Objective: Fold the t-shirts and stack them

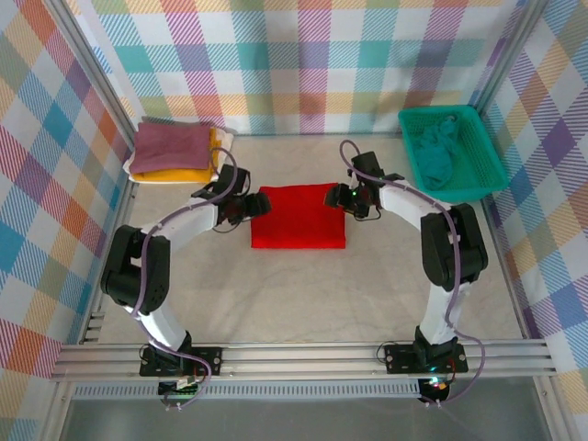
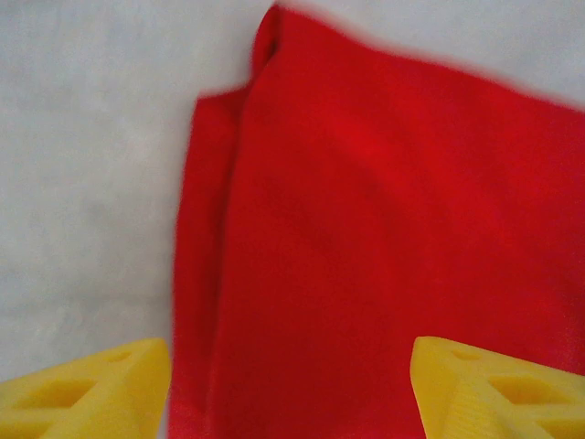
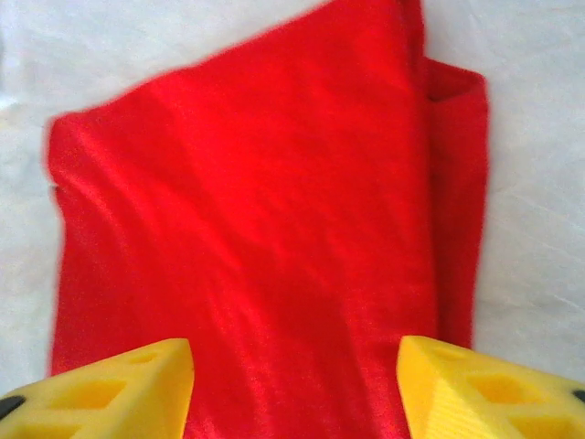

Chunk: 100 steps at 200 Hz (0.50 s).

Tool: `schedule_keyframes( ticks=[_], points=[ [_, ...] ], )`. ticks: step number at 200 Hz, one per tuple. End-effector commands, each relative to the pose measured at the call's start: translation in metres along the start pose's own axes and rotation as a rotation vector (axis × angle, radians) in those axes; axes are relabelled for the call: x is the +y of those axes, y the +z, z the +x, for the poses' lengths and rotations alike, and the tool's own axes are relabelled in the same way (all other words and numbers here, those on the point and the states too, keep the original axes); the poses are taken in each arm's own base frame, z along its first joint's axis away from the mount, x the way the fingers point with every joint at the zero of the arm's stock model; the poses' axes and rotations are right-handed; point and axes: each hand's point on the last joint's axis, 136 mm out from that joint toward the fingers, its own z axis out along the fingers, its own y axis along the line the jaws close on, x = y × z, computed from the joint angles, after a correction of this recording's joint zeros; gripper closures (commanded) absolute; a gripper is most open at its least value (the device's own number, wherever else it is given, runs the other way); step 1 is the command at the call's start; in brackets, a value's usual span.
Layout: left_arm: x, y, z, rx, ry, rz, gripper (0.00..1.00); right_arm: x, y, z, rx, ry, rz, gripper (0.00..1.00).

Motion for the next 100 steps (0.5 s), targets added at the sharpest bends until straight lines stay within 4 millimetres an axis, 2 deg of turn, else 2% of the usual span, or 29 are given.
schedule_keyframes(
  ticks=[1,21,64,100],
  points=[
    [0.007,0.01,0.025,0.095,0.001,-0.042,0.3,-0.004,0.004,-0.001,0.024,-0.01,0.02,0.36],
    [0.009,0.019,0.03,0.11,0.001,-0.07,0.29,-0.004,0.009,0.003,0.041,-0.007,0.004,0.36],
    [-0.008,0.048,0.042,0.15,0.028,-0.051,0.31,-0.004,0.01,0.005,0.043,-0.009,-0.007,0.36],
    [-0.019,0.07,0.042,0.141,0.026,-0.043,0.4,-0.004,0.01,0.006,0.047,-0.004,-0.024,0.37]
  ],
)
